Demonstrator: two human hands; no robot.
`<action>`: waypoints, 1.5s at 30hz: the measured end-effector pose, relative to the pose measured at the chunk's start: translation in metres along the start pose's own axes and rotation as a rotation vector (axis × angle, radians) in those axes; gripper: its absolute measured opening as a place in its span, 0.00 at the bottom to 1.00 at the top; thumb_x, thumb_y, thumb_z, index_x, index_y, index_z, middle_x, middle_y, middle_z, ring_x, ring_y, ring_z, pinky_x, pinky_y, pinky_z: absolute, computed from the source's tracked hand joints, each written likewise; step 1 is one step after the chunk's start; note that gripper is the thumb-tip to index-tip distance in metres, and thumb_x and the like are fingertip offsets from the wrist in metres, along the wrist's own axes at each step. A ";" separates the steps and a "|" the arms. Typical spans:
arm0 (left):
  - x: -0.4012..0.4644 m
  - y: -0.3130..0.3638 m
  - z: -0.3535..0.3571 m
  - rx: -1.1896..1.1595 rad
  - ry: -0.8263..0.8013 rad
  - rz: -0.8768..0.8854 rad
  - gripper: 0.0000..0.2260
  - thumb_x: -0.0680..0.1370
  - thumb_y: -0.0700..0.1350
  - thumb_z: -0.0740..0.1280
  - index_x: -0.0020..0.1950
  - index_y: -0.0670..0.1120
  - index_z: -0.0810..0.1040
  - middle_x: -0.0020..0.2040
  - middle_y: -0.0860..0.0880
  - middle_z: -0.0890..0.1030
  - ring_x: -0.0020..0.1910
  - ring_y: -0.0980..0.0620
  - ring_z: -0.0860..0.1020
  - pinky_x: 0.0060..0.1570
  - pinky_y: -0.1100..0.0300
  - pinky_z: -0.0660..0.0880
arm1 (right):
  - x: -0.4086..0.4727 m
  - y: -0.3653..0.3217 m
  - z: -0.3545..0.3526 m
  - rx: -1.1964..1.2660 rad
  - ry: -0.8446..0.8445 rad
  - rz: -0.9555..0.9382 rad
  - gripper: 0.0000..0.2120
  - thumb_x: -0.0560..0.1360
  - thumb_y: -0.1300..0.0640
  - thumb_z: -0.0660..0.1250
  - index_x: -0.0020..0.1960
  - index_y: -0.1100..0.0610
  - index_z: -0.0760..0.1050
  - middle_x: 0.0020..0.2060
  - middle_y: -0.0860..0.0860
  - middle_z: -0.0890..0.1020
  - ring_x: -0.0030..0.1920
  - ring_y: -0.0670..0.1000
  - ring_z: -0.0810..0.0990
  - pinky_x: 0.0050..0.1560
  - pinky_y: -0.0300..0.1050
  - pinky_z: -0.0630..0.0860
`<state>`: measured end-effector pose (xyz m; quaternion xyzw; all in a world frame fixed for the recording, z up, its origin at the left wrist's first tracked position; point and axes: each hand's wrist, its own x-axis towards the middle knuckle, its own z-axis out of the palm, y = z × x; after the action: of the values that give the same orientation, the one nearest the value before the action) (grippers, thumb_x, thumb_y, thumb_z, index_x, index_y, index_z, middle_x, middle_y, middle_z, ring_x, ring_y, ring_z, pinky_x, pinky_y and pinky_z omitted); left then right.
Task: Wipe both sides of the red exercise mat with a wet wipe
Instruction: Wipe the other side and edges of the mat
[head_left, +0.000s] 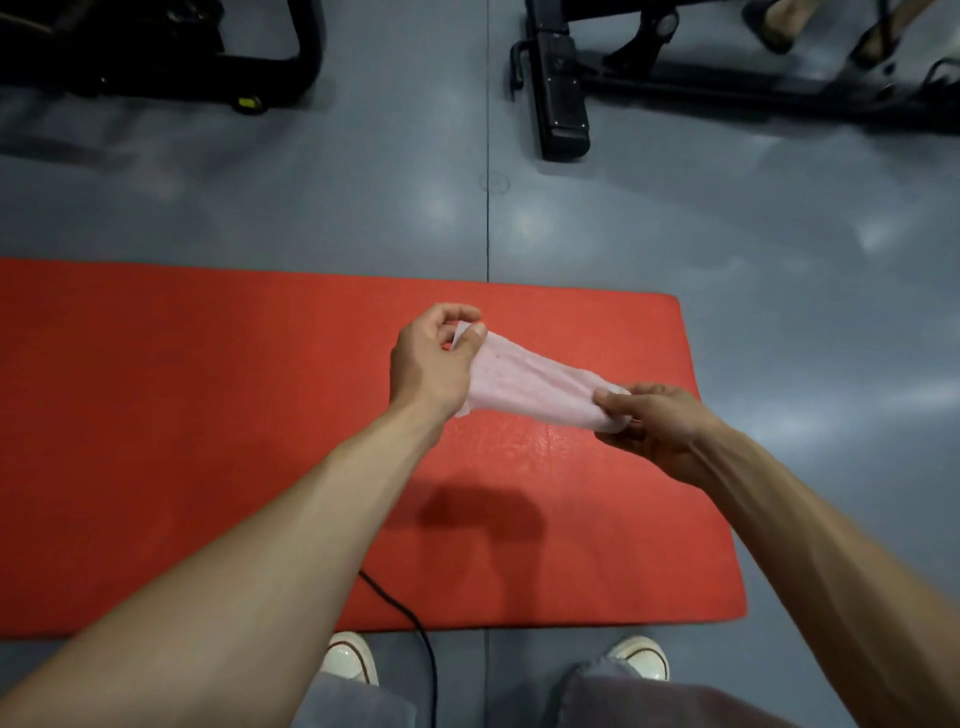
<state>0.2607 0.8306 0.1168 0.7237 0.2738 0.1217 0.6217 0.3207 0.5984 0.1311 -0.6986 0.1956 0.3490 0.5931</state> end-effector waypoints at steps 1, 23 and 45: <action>-0.001 0.001 0.000 0.014 0.009 0.005 0.04 0.80 0.43 0.71 0.50 0.52 0.82 0.39 0.54 0.82 0.33 0.63 0.75 0.34 0.65 0.72 | 0.000 0.000 0.000 0.011 0.018 -0.011 0.04 0.75 0.63 0.73 0.45 0.60 0.78 0.37 0.54 0.82 0.36 0.50 0.81 0.42 0.44 0.83; -0.033 0.008 0.022 -0.008 0.185 -0.062 0.03 0.82 0.39 0.68 0.50 0.44 0.81 0.40 0.49 0.79 0.24 0.65 0.73 0.20 0.71 0.66 | -0.002 -0.003 -0.007 0.228 0.341 -0.373 0.12 0.81 0.53 0.67 0.39 0.53 0.71 0.33 0.50 0.71 0.28 0.47 0.67 0.24 0.36 0.63; -0.055 0.022 0.015 -0.002 -0.283 -0.308 0.27 0.84 0.65 0.51 0.58 0.47 0.80 0.52 0.43 0.85 0.40 0.43 0.86 0.34 0.50 0.82 | -0.035 0.022 0.055 -0.449 0.037 -0.467 0.20 0.79 0.42 0.65 0.41 0.57 0.80 0.28 0.55 0.83 0.27 0.57 0.83 0.31 0.55 0.80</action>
<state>0.2291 0.7863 0.1440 0.6826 0.2914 -0.0775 0.6657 0.2677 0.6418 0.1381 -0.8442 -0.0412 0.2250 0.4848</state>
